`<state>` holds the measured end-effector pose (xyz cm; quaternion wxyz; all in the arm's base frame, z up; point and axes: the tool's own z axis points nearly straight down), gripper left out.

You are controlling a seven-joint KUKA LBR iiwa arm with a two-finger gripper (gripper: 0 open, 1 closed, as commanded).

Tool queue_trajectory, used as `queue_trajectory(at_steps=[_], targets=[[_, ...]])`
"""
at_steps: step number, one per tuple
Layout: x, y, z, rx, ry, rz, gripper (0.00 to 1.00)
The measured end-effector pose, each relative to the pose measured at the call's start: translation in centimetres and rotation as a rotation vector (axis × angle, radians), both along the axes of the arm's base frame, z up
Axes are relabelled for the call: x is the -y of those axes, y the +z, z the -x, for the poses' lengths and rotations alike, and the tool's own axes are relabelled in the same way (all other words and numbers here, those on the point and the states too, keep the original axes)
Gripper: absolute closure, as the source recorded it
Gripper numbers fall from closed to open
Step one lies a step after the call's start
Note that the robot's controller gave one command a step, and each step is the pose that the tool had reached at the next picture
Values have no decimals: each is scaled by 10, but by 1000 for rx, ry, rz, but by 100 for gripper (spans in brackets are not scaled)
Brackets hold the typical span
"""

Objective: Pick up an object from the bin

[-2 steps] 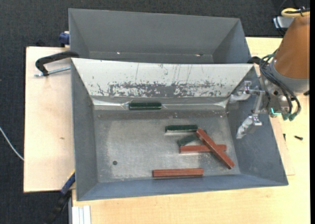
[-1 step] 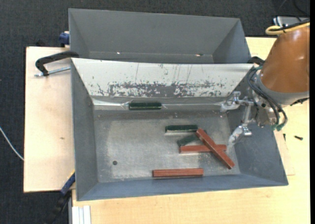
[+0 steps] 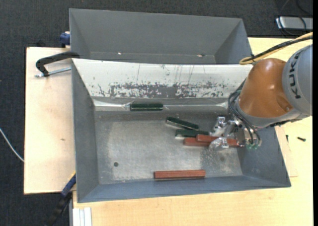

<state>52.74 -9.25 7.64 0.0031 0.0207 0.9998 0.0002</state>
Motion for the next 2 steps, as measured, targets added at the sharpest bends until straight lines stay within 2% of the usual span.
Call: queue_trajectory(at_steps=[1,2], targets=[[0,0,0,0,0,0,100],[-27,197,-14,-3,142,1,100]])
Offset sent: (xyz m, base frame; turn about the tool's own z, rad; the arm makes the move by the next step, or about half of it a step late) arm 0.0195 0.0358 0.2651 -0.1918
